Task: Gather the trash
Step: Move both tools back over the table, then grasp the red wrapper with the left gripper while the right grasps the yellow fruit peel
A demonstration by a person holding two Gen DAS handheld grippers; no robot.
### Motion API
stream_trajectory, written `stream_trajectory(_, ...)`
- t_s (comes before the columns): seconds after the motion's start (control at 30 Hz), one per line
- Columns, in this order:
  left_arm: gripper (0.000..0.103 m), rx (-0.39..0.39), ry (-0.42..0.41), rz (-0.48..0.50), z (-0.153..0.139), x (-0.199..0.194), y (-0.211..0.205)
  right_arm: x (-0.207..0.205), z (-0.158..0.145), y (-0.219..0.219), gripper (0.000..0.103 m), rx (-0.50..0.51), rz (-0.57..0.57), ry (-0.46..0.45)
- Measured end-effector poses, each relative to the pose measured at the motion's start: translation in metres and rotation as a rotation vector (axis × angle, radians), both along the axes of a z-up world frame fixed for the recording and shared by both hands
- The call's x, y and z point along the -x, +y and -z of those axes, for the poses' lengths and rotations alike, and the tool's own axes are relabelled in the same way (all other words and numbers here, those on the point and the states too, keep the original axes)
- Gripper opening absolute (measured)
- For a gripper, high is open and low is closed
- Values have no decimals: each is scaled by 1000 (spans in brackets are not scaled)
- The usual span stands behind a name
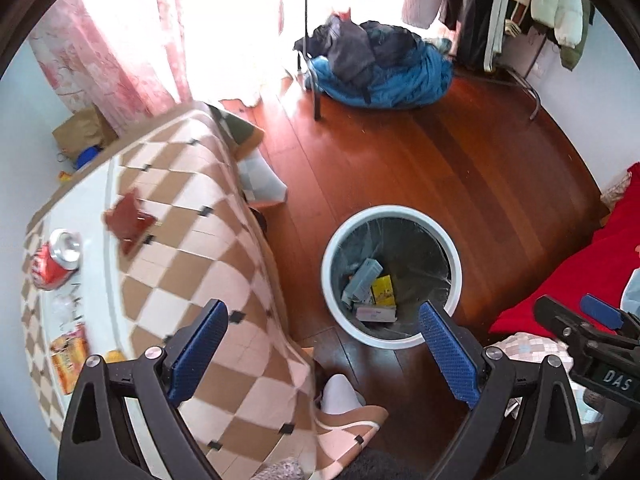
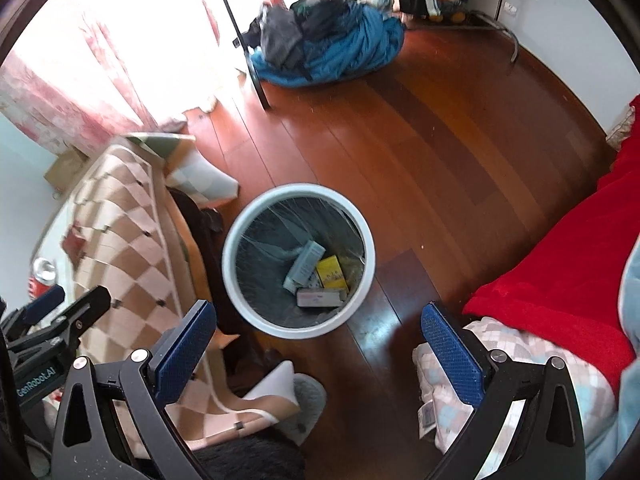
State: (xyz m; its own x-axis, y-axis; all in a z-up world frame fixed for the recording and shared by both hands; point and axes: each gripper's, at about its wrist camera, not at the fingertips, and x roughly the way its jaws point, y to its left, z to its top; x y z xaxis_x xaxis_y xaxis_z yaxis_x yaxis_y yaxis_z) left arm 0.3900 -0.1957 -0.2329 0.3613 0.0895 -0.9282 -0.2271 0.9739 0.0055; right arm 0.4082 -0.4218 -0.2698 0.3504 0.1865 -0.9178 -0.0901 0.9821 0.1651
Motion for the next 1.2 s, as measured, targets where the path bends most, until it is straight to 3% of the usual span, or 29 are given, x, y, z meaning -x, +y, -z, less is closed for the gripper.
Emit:
stream_trajectory(0.13, 98, -17, -50, -30, -32, 19, 14, 20, -44, 16, 103, -47, -14, -67)
stream_trajectory(0.27, 98, 2, -125, -101, -68, 49, 55, 39, -80, 56, 103, -99, -84, -106)
stream_trajectory(0.47, 98, -52, -141, -281, -81, 116, 151, 70, -90, 163, 103, -131, -301, -52)
stream_trajectory(0.67, 98, -110, -8, -524, -26, 215, 253, 113, -51, 301, 103, -46, -575, 37)
stream_trajectory(0.77, 98, -96, 60, -629, 10, 258, 287, 129, -16, 352, 102, -6, -629, 87)
stream_trajectory(0.9, 98, -72, 125, -728, 51, 299, 315, 142, 33, 399, 87, 33, -654, 142)
stream_trajectory(1.03, 98, -50, 173, -755, 82, 312, 332, 142, 65, 421, 82, 75, -631, 128)
stream_trajectory(1.13, 98, -34, 190, -748, 93, 318, 336, 140, 80, 429, 68, 81, -617, 138)
stream_trajectory(1.2, 98, -29, 179, -739, 92, 317, 335, 141, 86, 432, 48, 78, -623, 148)
